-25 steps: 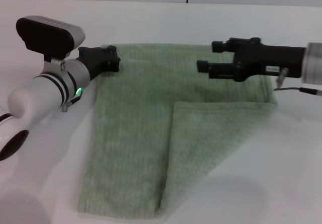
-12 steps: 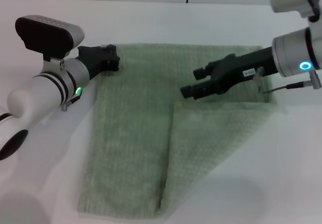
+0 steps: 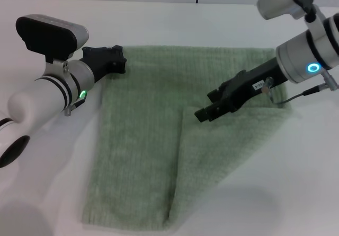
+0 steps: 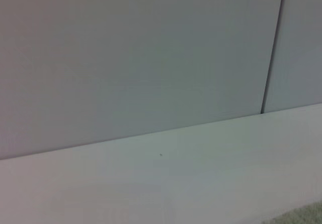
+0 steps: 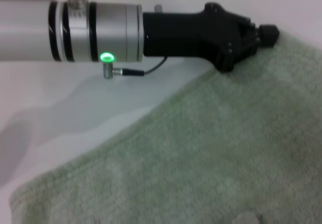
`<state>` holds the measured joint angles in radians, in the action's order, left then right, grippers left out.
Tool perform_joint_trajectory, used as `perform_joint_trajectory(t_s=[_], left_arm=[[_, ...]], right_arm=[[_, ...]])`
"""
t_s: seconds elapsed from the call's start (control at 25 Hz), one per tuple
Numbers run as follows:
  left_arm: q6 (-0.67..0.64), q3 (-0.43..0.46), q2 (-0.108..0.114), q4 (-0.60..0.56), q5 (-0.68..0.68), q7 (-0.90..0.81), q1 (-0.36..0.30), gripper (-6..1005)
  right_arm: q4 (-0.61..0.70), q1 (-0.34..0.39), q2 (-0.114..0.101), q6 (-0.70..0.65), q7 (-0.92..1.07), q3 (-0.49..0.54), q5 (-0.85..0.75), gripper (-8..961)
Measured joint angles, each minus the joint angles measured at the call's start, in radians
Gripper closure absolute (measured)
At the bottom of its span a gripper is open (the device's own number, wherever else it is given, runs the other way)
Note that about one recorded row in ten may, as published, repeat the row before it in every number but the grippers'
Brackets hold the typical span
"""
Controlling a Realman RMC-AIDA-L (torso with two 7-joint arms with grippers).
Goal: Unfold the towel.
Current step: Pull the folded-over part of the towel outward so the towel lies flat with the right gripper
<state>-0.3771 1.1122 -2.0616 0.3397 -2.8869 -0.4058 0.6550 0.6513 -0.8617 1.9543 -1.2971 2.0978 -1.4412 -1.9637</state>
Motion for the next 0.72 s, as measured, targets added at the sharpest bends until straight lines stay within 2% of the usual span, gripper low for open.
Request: perform_joint_trajectory(t_s=[0.12,0.16,0.32,0.44,0.56,0.64,0.68,0.72], left_arm=[[0.000,0.000,0.000,0.006,0.000,0.000,0.000,1000],[0.000,0.000,0.000,0.006,0.000,0.000,-0.001,1000],[0.000,0.000,0.001,0.008,0.000,0.001,-0.002,1000],[0.000,0.000,0.001,0.008,0.000,0.001,-0.001,1000],[0.000,0.000,0.002,0.008,0.000,0.001,0.000,1000],[0.000,0.000,0.002,0.009,0.000,0.001,0.000,1000],[0.000,0.000,0.002,0.009,0.000,0.001,0.000,1000],[0.000,0.000,0.002,0.009,0.000,0.001,0.000,1000]], right_arm=[[0.000,-0.008,0.021,0.021,-0.007,-0.001,-0.052,197],[0.000,-0.008,0.021,0.021,-0.007,-0.001,-0.052,197],[-0.003,-0.017,0.043,0.060,-0.025,-0.008,-0.073,197],[-0.005,-0.017,0.066,0.086,-0.056,-0.009,-0.074,197],[-0.012,-0.018,0.073,0.101,-0.063,-0.010,-0.076,198],[-0.020,-0.023,0.087,0.127,-0.063,-0.011,-0.096,198],[-0.020,-0.023,0.087,0.127,-0.063,-0.011,-0.096,198],[-0.021,-0.025,0.098,0.145,-0.062,-0.011,-0.118,198]])
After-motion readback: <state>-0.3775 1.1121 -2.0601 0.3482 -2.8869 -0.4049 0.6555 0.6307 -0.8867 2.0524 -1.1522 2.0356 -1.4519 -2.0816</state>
